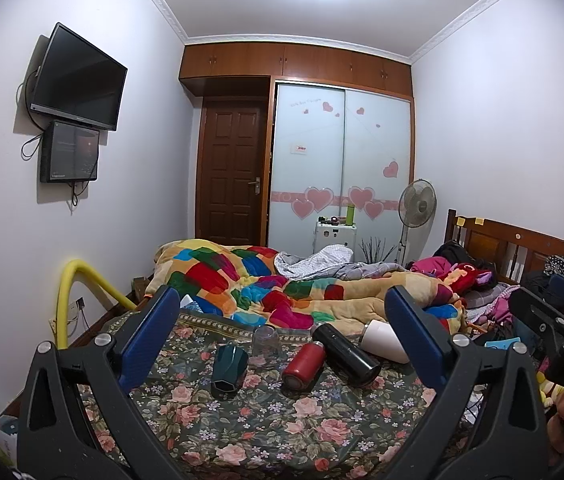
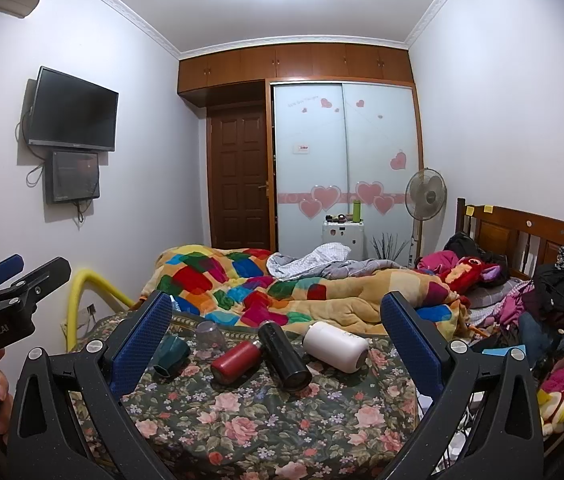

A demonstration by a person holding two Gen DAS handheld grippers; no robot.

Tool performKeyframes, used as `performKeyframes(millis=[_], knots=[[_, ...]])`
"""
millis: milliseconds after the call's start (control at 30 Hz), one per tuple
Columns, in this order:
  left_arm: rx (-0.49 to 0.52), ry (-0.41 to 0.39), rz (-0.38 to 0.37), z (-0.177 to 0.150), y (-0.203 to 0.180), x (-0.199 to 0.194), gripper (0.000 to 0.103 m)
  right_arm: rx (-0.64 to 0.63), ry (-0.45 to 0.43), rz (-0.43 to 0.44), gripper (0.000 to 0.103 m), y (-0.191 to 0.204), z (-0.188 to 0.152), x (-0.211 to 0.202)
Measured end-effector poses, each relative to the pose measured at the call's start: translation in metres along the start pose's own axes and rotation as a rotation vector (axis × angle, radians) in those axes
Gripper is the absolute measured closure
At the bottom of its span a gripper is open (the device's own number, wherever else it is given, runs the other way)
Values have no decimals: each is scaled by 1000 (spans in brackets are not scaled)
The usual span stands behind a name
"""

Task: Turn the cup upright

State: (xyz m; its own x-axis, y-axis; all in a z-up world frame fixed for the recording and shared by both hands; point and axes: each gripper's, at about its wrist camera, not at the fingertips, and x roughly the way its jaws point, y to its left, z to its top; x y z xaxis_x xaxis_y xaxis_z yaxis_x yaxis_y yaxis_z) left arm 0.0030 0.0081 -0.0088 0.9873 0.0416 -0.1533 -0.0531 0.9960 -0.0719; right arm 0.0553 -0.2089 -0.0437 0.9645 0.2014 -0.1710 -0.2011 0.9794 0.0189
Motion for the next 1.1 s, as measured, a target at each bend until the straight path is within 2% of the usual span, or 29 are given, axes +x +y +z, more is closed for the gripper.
performKeyframes(millis=[867,1100], knots=[[0,0,5,-3,5,2,0,-3,6,1,0,5,0,6],[-16,36,22,-9,13,26,0,-8,27,-4,0,4,-3,18]])
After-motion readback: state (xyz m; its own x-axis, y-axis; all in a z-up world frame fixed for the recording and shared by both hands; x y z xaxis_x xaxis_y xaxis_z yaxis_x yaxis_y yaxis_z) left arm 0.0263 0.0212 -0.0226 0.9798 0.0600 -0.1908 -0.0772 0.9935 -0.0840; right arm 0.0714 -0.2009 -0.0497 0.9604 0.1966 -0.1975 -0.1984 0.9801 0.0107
